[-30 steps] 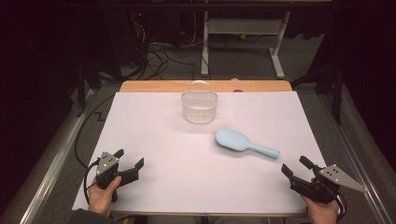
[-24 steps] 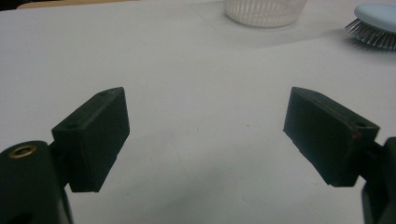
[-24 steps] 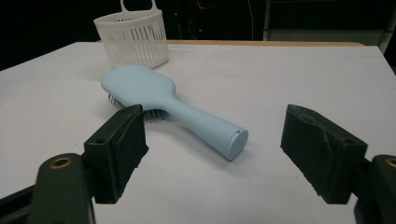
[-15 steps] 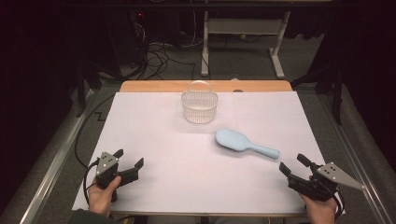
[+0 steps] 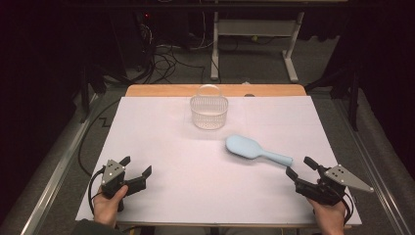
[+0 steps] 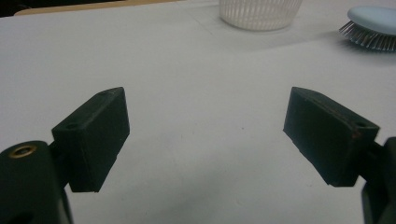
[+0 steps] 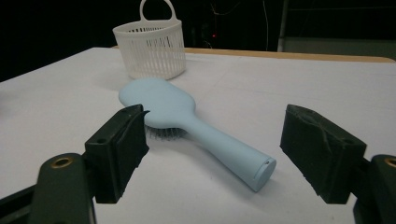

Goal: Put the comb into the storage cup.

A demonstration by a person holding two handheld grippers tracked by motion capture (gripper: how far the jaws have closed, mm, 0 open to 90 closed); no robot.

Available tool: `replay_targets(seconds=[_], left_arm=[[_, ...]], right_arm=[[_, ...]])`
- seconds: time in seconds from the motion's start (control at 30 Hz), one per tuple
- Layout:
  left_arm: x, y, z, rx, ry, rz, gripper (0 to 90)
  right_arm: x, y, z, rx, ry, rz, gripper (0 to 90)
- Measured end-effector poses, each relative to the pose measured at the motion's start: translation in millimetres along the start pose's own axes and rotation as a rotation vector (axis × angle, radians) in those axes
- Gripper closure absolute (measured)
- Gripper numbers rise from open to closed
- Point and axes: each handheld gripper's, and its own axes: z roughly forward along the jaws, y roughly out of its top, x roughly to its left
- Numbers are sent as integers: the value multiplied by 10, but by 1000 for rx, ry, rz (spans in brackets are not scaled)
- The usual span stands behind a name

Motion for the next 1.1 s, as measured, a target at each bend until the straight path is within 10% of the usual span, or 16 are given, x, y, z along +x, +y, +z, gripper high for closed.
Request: replay_targets(seconds=[1.1], left_arm=[[-7, -1, -6, -8, 3, 1, 153]], right_arm=[[128, 278, 482, 28, 71, -7, 248]])
